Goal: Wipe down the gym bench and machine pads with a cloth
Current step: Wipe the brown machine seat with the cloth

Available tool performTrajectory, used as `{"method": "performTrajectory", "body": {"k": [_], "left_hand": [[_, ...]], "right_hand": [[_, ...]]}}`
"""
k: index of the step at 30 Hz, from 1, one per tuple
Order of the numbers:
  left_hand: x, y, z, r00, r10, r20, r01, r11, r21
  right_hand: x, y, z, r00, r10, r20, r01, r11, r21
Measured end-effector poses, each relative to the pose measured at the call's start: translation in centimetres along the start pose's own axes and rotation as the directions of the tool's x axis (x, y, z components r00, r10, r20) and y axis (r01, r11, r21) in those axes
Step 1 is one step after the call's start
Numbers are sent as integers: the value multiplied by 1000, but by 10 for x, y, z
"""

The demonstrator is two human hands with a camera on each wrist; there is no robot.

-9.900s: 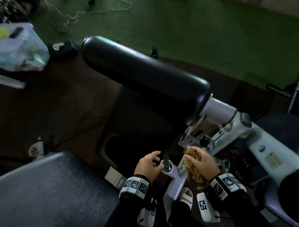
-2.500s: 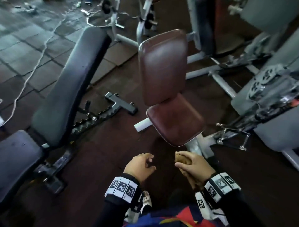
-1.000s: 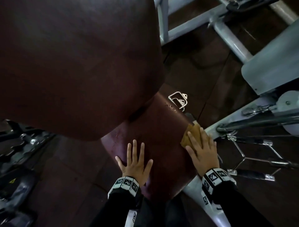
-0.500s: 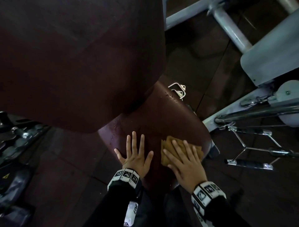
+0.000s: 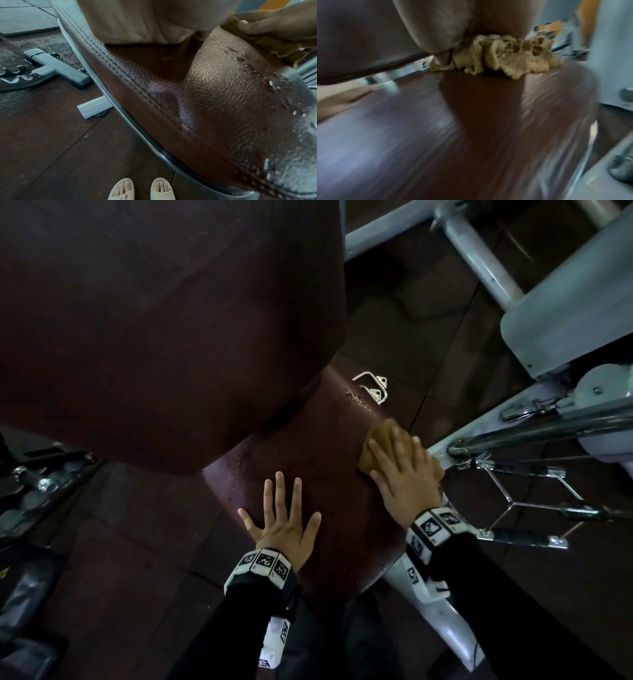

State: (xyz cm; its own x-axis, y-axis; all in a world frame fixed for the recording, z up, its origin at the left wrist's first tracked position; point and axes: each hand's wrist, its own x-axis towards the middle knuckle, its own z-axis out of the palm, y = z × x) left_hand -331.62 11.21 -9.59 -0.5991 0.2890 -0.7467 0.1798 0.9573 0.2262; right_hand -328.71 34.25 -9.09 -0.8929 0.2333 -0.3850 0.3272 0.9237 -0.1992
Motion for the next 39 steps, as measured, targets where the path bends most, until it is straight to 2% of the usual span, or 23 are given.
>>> {"method": "performTrajectory", "body": {"k": [4, 7, 10, 14, 17, 20, 22, 26, 29, 32, 35, 39], "left_hand": [[0, 0, 0, 1000, -3, -8, 3, 1000, -8], [0, 0, -1, 1000, 4, -1, -4, 1000, -14], [1, -1, 1, 1000, 12, -3, -12, 1000, -22], [2, -2, 3, 1000, 12, -10, -12, 1000, -25], [3, -2, 4, 1000, 10, -8, -10, 1000, -25], [4, -3, 5, 1000, 9, -21, -9, 1000, -25], [4, -3, 6, 999, 6, -37, -6, 1000, -19], [5, -4, 6, 999, 17, -47, -18, 999, -30], [4, -4, 6, 999, 23, -42, -24, 999, -35], [5, -3, 6, 999, 20, -46, -22, 999, -47], [2, -3, 6, 997, 32, -69, -35, 998, -50], [-6, -7, 0, 965, 40, -258, -42, 999, -4]], "right_hand": [[-41, -21, 20, 977, -215, 11, 215, 976, -43], [-77, -3, 34, 961, -270, 65, 272, 962, -25], [-92, 23, 28, 982, -162, 92, 161, 987, 18], [-66, 40, 10, 998, 22, 65, -29, 994, 104], [-30, 32, 4, 996, 82, 20, -83, 993, 86], [-8, 8, -2, 997, 83, 4, -83, 994, 68], [-10, -9, 0, 999, 37, -3, -36, 998, 59], [-48, -26, 22, 984, -171, 50, 171, 985, 0], [-80, -11, 38, 973, -205, 100, 207, 978, -6], [-92, 6, 34, 979, -171, 113, 171, 985, 11], [-83, 16, 20, 992, -53, 117, 48, 998, 42], [-53, 16, 13, 990, 129, 61, -133, 989, 71]]}}
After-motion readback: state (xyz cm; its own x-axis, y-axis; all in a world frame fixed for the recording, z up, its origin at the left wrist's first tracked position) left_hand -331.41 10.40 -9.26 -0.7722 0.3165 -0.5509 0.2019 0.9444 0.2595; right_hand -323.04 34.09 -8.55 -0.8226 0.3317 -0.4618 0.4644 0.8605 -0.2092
